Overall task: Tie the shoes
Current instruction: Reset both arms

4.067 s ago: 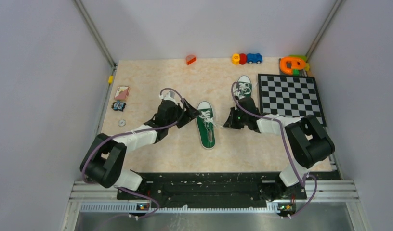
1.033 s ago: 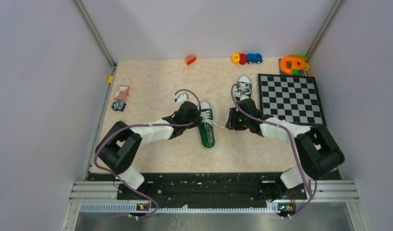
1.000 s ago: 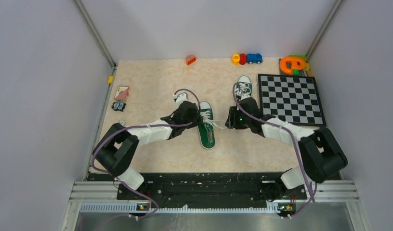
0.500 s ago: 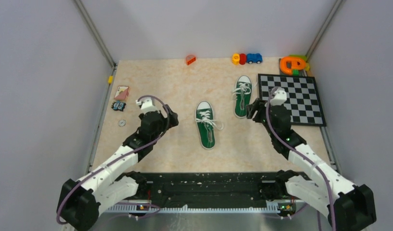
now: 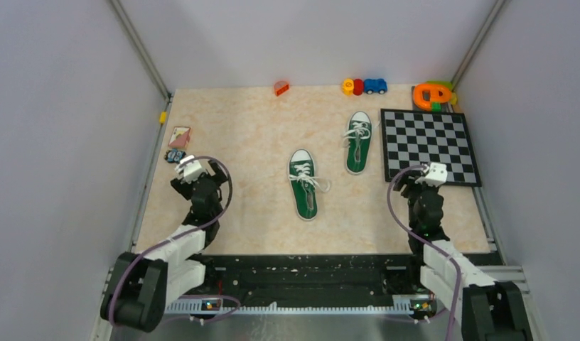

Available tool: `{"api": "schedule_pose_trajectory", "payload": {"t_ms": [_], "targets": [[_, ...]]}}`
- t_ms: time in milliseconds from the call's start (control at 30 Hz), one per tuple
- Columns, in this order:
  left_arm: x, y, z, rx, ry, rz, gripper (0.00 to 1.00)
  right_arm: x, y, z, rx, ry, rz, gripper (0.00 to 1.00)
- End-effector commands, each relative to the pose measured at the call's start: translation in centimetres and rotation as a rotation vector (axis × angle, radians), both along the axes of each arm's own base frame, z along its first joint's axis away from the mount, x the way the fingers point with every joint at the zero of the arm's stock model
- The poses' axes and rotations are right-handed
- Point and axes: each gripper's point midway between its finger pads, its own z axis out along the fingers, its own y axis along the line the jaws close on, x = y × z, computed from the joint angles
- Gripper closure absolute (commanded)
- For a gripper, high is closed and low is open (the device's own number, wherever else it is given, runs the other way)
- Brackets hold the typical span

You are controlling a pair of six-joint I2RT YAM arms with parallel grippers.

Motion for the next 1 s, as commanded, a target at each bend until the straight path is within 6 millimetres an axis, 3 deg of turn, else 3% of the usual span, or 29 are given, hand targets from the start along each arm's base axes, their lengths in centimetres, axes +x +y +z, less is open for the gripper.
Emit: {"api": "schedule_pose_trajectory", "payload": {"t_ms": [0, 167, 267, 367, 433, 533, 633, 700, 967], "targets": [[2.3, 2.4, 3.9, 0.057, -0.137, 0.063, 0.01, 0.4, -0.5, 2.6, -0.072, -0.181, 0.049, 0.33], [4.0, 2.3, 4.1, 0.153, -0.11, -0.037, 0.06, 2.0, -1.2, 0.5, -0.068, -0.12, 0.002, 0.33], [4.8, 2.9, 2.0, 0.158, -0.045, -0.035, 0.07, 2.8, -1.3, -0.2, -0.059, -0.124, -0.006, 0.33], [5.7, 2.2, -0.1, 0.172, -0.026, -0.113, 0.06, 3.5, -1.4, -1.4, -0.06, -0.096, -0.014, 0.33], [6.1, 1.3, -0.5, 0.179, -0.042, -0.176, 0.06, 3.8, -1.6, -1.9, -0.058, -0.09, -0.029, 0.32], [6.6, 1.9, -1.7, 0.153, 0.004, -0.162, 0.04, 5.1, -1.6, -2.5, -0.058, -0.033, -0.032, 0.3], [6.6, 1.9, -1.7, 0.142, 0.003, -0.169, 0.04, 5.5, -2.0, -2.7, -0.053, -0.014, -0.058, 0.25], [6.7, 1.9, -1.5, 0.152, -0.008, -0.168, 0.04, 5.4, -2.0, -2.8, -0.051, -0.013, -0.064, 0.06], [6.7, 1.9, -1.5, 0.15, -0.006, -0.169, 0.02, 5.4, -2.0, -2.9, -0.054, -0.01, -0.062, 0.04]]}}
